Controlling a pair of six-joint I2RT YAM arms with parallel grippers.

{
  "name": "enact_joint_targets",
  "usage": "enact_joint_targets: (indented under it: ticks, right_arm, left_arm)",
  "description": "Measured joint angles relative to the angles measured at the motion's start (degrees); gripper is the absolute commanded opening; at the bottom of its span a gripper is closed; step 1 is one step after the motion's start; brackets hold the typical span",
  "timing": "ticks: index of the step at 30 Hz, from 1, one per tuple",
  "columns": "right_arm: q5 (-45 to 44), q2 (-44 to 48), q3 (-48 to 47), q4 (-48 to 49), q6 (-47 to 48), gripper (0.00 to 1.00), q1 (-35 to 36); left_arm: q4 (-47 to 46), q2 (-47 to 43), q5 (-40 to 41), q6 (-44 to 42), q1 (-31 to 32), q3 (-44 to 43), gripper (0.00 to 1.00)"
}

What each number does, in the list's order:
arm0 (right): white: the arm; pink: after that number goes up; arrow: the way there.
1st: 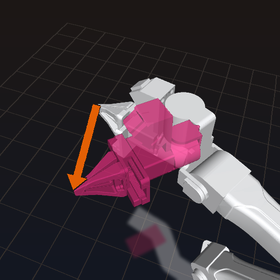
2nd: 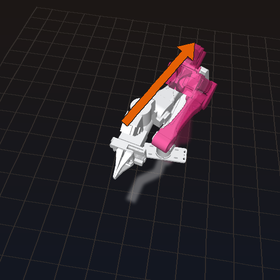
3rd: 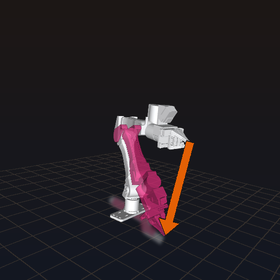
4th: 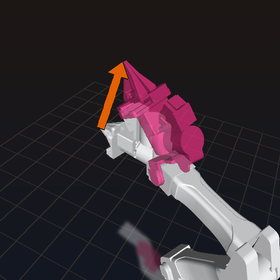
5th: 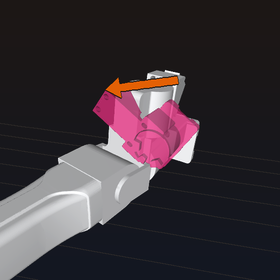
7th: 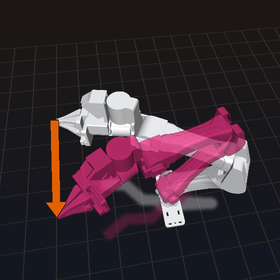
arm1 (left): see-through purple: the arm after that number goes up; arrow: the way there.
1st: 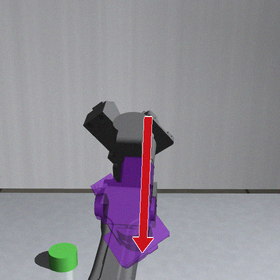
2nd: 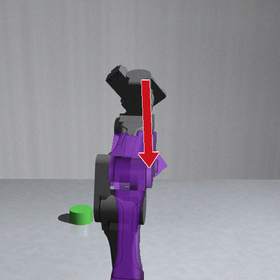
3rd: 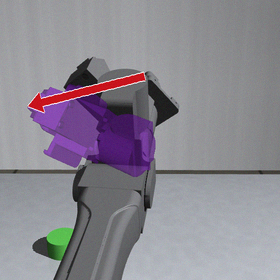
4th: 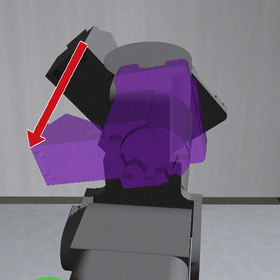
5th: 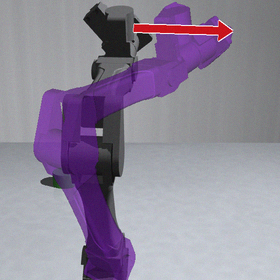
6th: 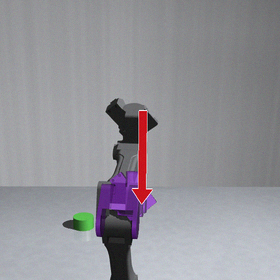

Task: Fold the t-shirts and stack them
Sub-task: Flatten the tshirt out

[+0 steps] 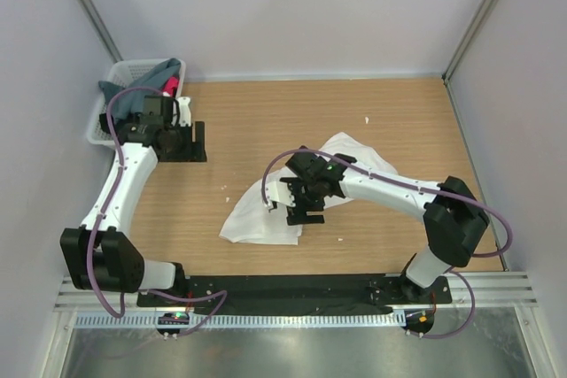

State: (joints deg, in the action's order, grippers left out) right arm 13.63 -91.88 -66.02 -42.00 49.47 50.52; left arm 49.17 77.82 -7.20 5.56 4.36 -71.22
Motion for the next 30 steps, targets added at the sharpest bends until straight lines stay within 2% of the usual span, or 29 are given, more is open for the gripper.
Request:
enact_joint_targets:
  ticks: [8, 12, 13, 15, 18, 19, 20, 30]
  right_arm:
    - [0.5, -1.7, 2.0, 2.6, 1.2, 0.80, 0.1]
    - [0.5, -2.7, 3.2, 4.9, 1.3, 0.70, 0.2]
    - [0.5, -3.0, 3.5, 5.4, 1.2, 0.57, 0.2]
    - [0.4, -3.5, 3.8, 6.5, 1.2, 0.49, 0.2]
    - [-0.2, -4.5, 3.9, 8.2, 0.9, 0.21, 0.4]
    - [-0.5, -4.8, 4.0, 8.8, 0.7, 0.06, 0.5]
    - [-1.1, -4.9, 4.0, 9.5, 0.4, 0.01, 0.7]
    - [-8.1, -2.4, 0.1, 11.5, -1.9, 0.01, -1.0]
  left_arm:
    - [0.0, 0.0, 0.7, 0.0, -1.6, 0.0, 0.72]
    - [0.0, 0.0, 0.7, 0.0, -1.6, 0.0, 0.72]
    - [0.0, 0.0, 0.7, 0.0, -1.8, 0.0, 0.72]
    - [0.0, 0.0, 0.7, 0.0, -2.1, 0.0, 0.72]
    - [0.0, 0.0, 0.7, 0.1, -2.8, 0.0, 0.72]
    - [0.0, 0.0, 0.7, 0.2, -3.0, 0.0, 0.72]
    - [0.0, 0.0, 0.7, 0.2, -3.2, 0.0, 0.72]
    - [-0.2, -0.7, 0.7, 0.3, -3.7, 0.0, 0.72]
